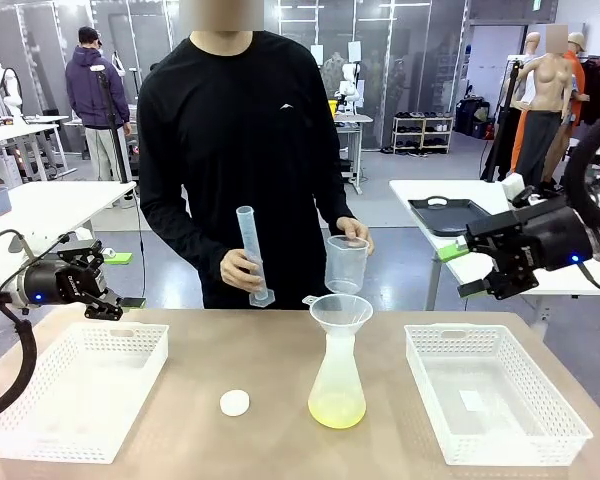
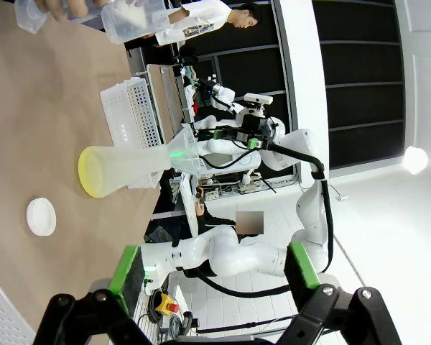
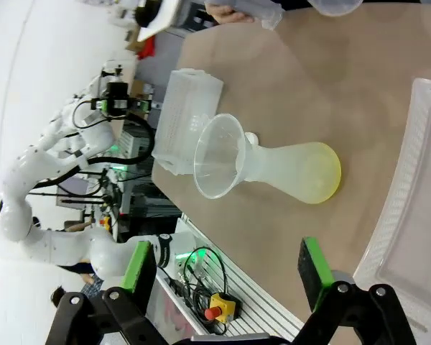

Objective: Prepare the solutions needed for the experiment.
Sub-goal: Once the solution is in the Big flask , pick up the Plastic Funnel and place it back into the right Organizing basket.

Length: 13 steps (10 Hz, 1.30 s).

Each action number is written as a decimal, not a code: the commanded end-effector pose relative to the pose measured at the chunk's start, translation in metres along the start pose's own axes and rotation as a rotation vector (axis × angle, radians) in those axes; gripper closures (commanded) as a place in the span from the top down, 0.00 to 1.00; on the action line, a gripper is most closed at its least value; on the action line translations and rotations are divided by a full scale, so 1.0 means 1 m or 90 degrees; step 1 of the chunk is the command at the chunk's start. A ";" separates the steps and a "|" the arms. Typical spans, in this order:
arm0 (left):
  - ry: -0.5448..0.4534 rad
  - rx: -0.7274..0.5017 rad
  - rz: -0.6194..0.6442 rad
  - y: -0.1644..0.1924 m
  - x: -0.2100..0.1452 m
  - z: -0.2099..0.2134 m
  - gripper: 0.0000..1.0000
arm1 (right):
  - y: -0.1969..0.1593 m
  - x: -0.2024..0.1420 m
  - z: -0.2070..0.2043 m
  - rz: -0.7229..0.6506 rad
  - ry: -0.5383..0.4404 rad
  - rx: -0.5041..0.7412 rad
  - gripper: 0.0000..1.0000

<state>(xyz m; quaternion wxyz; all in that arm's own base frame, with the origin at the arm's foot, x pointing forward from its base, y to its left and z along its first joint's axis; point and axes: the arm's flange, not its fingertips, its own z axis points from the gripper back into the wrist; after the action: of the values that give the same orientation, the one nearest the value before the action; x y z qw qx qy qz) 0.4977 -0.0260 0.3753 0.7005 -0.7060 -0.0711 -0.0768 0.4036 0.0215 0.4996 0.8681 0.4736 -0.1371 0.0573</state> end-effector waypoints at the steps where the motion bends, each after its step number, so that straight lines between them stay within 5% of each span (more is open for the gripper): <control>1: 0.001 -0.001 -0.001 -0.001 -0.001 -0.001 1.00 | 0.023 0.006 -0.007 -0.064 0.006 -0.090 1.00; 5: 0.001 -0.001 -0.001 -0.001 -0.001 -0.001 1.00 | 0.040 0.004 -0.011 -0.036 -0.020 -0.174 1.00; 6: 0.001 -0.001 -0.001 -0.001 -0.001 -0.001 1.00 | 0.033 0.008 -0.007 -0.035 -0.029 -0.123 1.00; 11: 0.001 -0.001 -0.001 -0.001 -0.001 -0.001 1.00 | 0.032 0.006 -0.005 -0.031 -0.027 -0.129 1.00; 13: 0.001 -0.001 -0.001 -0.001 -0.001 -0.001 1.00 | 0.039 0.014 -0.041 -0.028 0.022 -0.149 1.00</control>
<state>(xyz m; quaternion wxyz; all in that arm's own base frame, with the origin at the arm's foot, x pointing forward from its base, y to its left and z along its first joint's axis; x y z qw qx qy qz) 0.4977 -0.0260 0.3753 0.7005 -0.7060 -0.0711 -0.0768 0.4050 0.0589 0.5177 0.9118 0.3873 -0.1343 0.0257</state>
